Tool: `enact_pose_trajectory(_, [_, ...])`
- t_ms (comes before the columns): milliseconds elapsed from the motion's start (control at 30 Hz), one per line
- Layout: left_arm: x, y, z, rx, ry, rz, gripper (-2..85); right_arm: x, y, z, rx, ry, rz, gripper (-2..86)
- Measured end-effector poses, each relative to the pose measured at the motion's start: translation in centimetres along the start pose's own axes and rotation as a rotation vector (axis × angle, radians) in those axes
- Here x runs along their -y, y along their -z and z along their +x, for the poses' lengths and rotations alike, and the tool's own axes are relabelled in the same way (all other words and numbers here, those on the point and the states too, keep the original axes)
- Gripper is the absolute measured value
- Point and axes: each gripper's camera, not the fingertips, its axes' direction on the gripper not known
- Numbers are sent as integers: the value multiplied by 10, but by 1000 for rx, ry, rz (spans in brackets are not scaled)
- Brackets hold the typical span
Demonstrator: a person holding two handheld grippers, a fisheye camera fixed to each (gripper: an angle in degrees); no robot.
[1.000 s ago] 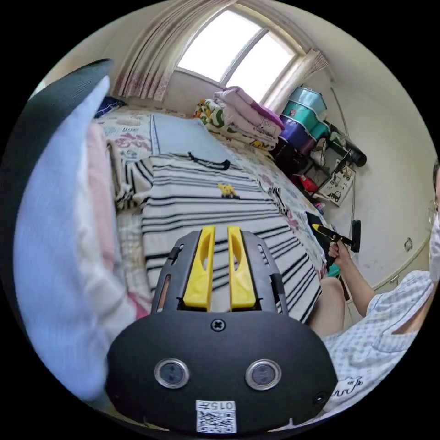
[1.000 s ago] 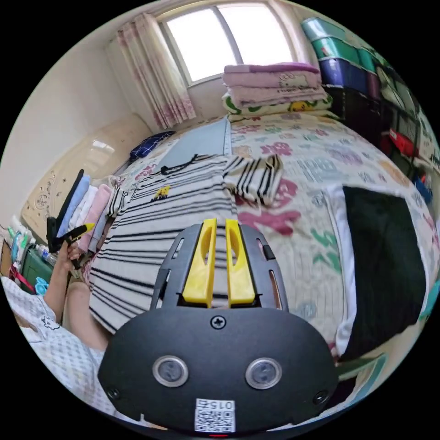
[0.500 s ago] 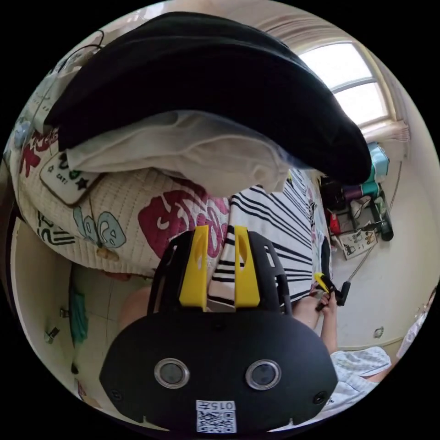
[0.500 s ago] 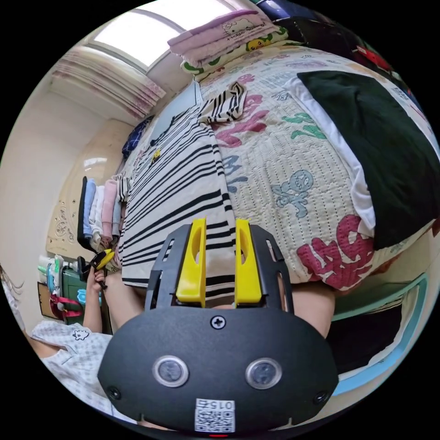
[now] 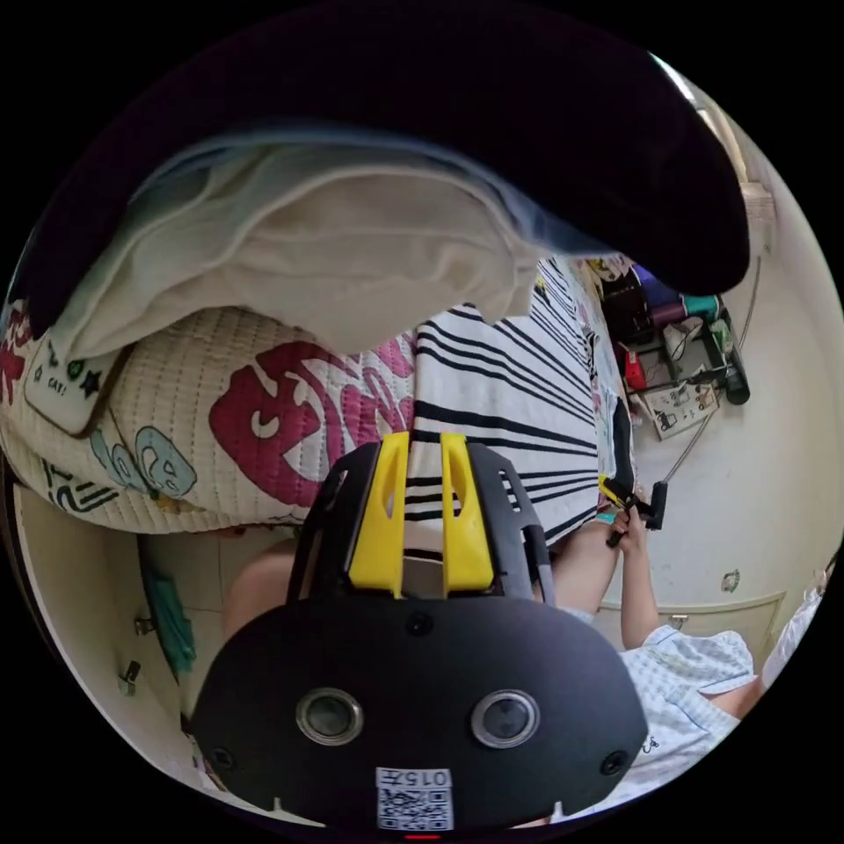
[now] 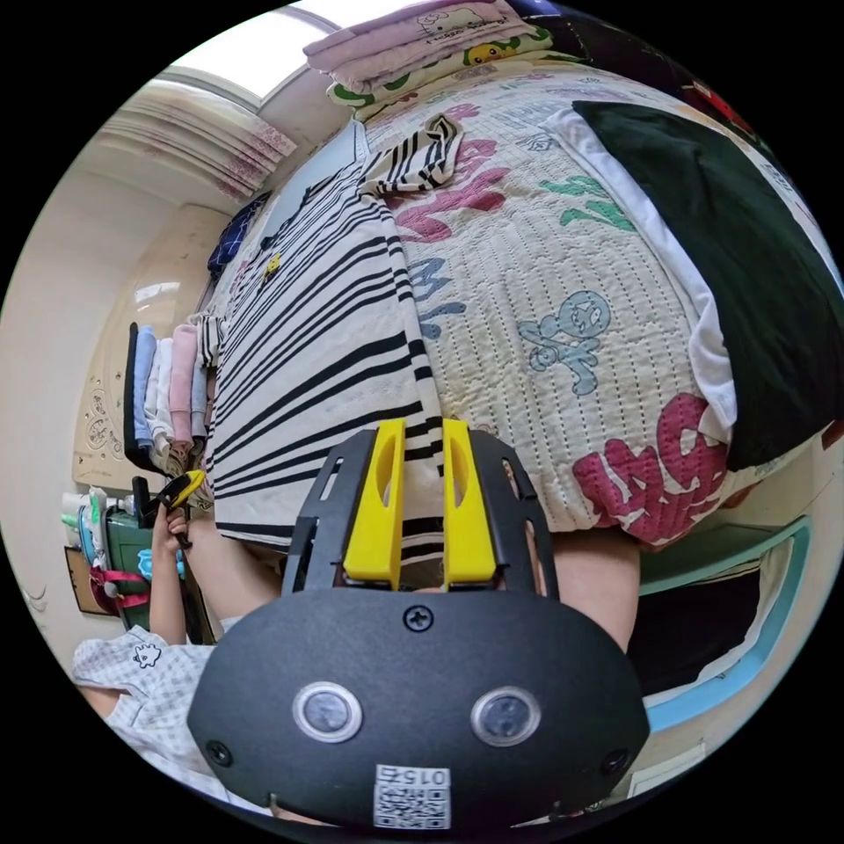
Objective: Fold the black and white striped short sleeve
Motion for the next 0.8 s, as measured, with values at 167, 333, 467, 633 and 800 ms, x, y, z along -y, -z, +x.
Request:
enact_pose_trajectory(167, [9, -5, 9, 56, -14, -51, 57, 6, 1, -40, -19, 9, -8, 60])
enact_pose_trajectory(333, [9, -4, 16, 70, -30, -66, 15, 8, 1, -76, -32, 26, -11, 22])
enact_pose_trajectory(467, [2, 8, 20, 95, -28, -30, 6, 6, 4, -102, -34, 30, 9, 2])
enact_pose_trajectory(633, [-4, 14, 23, 113, -28, -20, 4, 5, 0, -125, -31, 26, 12, -3])
enact_pose_trajectory(800, [2, 11, 21, 79, -10, -73, 8, 11, -19, -152, -50, 28, -28, -6])
